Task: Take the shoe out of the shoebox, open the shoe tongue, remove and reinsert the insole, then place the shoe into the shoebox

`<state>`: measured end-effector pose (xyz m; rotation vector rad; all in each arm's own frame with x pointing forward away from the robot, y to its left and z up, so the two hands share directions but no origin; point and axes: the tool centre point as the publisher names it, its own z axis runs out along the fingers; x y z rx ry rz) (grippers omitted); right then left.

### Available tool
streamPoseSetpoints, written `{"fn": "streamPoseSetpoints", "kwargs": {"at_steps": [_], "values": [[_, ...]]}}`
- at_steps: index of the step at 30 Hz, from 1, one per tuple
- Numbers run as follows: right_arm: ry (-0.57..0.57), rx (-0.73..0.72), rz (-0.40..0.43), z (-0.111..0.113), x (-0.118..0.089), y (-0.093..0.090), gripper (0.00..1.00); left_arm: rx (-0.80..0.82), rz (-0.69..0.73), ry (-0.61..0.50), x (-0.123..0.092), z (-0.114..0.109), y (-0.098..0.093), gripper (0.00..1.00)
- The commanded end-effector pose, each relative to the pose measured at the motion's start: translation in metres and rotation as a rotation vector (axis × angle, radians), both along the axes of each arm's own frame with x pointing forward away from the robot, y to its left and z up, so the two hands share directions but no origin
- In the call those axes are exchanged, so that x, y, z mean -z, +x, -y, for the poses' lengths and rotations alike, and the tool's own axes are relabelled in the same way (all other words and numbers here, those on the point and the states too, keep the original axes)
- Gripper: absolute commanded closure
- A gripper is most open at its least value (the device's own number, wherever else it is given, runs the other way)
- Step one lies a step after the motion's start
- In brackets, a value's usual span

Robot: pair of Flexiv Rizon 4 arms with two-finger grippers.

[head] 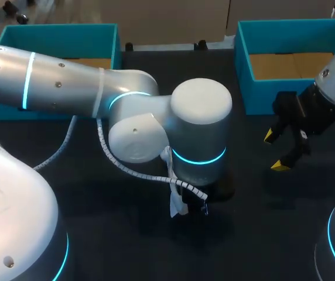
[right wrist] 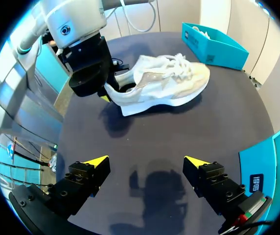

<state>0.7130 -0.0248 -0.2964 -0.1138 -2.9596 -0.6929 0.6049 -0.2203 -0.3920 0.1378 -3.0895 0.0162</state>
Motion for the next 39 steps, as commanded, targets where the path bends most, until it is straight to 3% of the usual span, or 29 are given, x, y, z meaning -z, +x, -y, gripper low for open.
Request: {"fn": "streamPoseSetpoints", "kwargs": {"at_steps": [1, 8, 24, 39], "values": [[-0.002, 0.001, 0.002, 0.0, 0.0, -0.001, 0.0, 0.001, -0.007, -0.003, -0.013, -0.005, 0.004, 1.0], [-0.002, 0.001, 0.002, 0.0, 0.0, -0.001, 0.0, 0.018, -0.024, 0.013, -0.041, -0.013, 0.028, 1.0], [-0.002, 0.001, 0.002, 0.0, 0.0, -0.001, 0.0, 0.033, -0.039, 0.006, -0.143, -0.051, 0.092, 1.0], [-0.002, 0.001, 0.002, 0.0, 0.0, -0.001, 0.0, 0.019, -0.062, 0.034, -0.178, -0.086, 0.136, 1.0]]}}
